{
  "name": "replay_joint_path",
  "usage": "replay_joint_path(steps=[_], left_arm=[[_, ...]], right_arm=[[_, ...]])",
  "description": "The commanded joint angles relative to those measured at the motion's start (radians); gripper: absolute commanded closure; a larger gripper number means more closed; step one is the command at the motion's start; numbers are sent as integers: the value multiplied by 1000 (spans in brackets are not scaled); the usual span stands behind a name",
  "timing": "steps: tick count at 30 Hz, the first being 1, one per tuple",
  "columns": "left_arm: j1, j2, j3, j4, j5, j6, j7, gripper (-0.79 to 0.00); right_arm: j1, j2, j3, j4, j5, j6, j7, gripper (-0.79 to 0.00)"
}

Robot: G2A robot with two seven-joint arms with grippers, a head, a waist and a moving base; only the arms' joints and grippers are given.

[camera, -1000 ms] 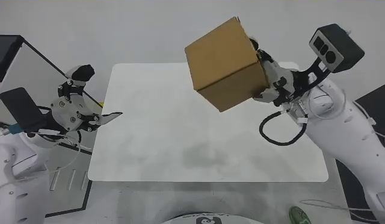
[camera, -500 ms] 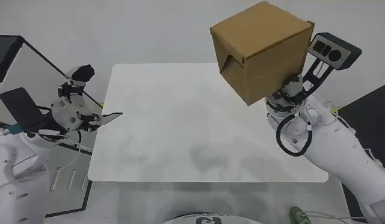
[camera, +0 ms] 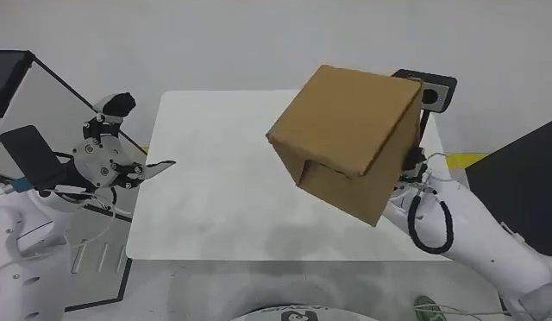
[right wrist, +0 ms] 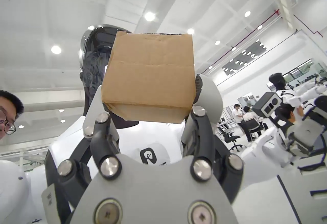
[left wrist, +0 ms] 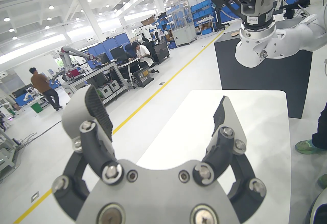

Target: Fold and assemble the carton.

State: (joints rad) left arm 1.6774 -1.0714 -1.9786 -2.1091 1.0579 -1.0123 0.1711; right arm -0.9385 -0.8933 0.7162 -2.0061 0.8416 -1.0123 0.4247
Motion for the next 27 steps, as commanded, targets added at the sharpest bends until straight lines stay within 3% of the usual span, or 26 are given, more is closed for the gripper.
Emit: replay_joint_path(steps=[1,8,17,27], left_arm=[[0,0,0,0,0,0,0,-785],[0,0,0,0,0,0,0,-785],[0,0,0,0,0,0,0,-785],[0,0,0,0,0,0,0,-785]], right_arm=[[0,0,0,0,-4,0,-41,0],[-60,-20,-56,-48,187,50,7,0],[-109,-43,-54,-31,360,147,187,0],[-168,-50,34,15,252,227,239,0]])
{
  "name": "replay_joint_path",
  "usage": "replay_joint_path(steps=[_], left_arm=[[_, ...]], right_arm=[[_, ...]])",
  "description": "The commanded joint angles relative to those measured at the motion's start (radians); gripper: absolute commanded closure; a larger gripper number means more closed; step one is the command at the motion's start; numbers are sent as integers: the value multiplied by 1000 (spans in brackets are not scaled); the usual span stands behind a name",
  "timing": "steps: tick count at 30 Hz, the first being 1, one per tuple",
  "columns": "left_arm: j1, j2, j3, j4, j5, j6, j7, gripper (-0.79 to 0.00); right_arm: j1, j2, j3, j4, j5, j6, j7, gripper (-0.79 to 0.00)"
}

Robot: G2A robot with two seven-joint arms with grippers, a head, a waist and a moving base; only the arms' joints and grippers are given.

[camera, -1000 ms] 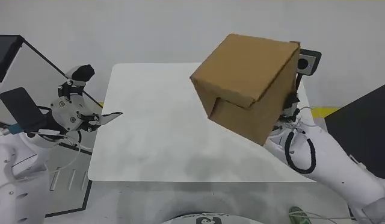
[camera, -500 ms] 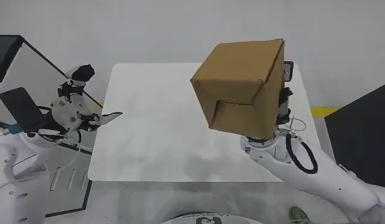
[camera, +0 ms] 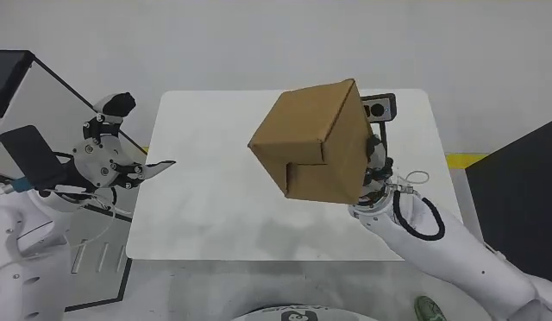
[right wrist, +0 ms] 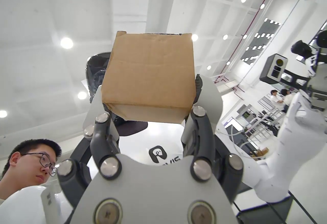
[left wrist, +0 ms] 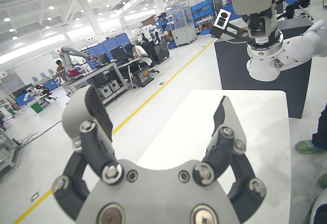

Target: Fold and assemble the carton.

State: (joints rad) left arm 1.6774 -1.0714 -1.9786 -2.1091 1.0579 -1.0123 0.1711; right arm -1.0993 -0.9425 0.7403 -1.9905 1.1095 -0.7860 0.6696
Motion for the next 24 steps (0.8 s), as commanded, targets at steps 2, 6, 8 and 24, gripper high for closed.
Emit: replay_joint_path(steps=[2,6,8,24], left_arm=[[0,0,0,0,0,0,0,-785],[0,0,0,0,0,0,0,-785],[0,0,0,0,0,0,0,-785],[0,0,0,0,0,0,0,-785]], right_arm=[[-15,-2,33,7,-62,0,-11,0],[-18,-5,85,23,-195,0,-23,0],[-24,-7,107,25,-255,-12,-41,0],[-38,-21,191,25,-495,-78,-90,0]])
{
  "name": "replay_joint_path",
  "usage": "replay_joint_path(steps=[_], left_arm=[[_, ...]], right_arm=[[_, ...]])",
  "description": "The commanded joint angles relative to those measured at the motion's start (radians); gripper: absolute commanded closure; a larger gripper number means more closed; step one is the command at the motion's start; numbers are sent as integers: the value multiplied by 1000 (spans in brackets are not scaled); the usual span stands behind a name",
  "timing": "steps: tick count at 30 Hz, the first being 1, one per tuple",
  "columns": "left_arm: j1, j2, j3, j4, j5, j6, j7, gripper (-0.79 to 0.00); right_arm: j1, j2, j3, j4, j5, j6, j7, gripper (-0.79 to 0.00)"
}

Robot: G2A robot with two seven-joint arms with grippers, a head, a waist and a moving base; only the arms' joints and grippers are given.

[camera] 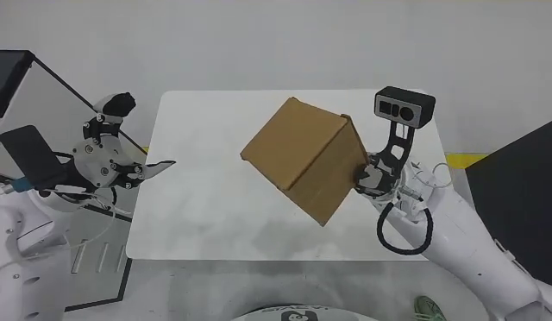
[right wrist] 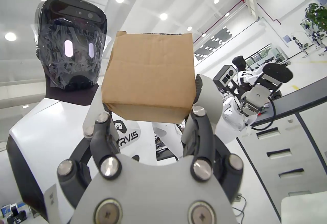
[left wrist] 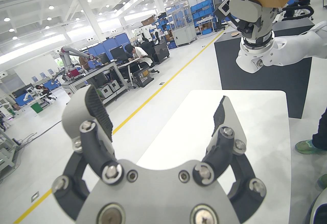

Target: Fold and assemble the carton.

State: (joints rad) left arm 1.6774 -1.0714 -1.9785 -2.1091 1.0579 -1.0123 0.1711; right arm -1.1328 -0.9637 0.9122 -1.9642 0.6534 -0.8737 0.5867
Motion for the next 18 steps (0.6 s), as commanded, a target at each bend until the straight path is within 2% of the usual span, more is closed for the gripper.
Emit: replay_joint_path(steps=[1,4,11,18], left_arm=[[0,0,0,0,0,0,0,-785],[0,0,0,0,0,0,0,-785],[0,0,0,0,0,0,0,-785],[0,0,0,0,0,0,0,-785]], right_arm=[[-10,2,42,-1,-80,13,-12,0],[-41,5,105,-17,-158,-18,-45,0],[-87,2,283,-61,-465,-137,-134,0],[-87,2,283,-61,-465,-137,-134,0]])
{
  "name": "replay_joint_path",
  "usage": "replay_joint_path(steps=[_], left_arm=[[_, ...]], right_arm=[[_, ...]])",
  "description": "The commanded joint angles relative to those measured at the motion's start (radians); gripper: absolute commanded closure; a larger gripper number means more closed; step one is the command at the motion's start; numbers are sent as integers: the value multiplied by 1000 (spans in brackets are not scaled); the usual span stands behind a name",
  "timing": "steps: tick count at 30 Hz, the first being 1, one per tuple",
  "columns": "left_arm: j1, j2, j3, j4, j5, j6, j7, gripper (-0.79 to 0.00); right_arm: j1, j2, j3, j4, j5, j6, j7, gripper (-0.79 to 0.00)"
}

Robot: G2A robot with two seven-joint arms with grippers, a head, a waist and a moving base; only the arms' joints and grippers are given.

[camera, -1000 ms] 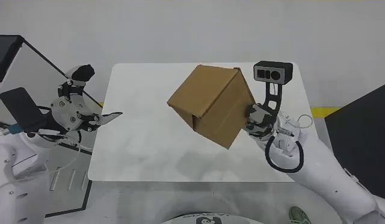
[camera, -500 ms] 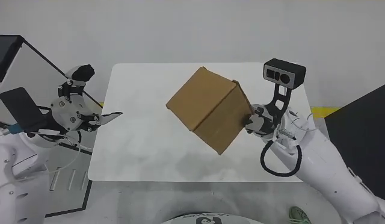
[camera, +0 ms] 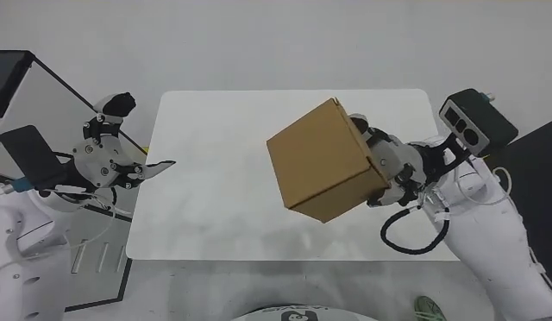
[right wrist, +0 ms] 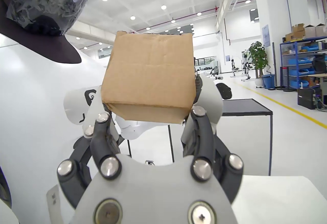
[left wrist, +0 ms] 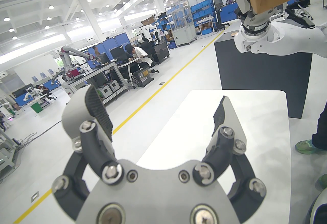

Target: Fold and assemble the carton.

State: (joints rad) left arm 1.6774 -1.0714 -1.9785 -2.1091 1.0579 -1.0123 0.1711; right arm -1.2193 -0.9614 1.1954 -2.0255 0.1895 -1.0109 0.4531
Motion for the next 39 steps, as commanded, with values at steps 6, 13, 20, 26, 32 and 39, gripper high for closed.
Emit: replay_joint_path(steps=[6,13,20,26,32,39], left_arm=[[0,0,0,0,0,0,0,-785],[0,0,0,0,0,0,0,-785],[0,0,0,0,0,0,0,-785],[0,0,0,0,0,0,0,-785],[0,0,0,0,0,0,0,-785],[0,0,0,0,0,0,0,-785]], right_arm=[[39,-3,138,-48,-352,-1,20,0],[25,-27,220,-142,-771,-1,-190,0],[17,-40,258,-168,-978,-1,-355,0],[52,-39,289,-218,-1083,-1,-336,0],[108,-45,327,-289,-1500,13,-556,0],[99,-33,300,-312,-2025,152,-884,0]])
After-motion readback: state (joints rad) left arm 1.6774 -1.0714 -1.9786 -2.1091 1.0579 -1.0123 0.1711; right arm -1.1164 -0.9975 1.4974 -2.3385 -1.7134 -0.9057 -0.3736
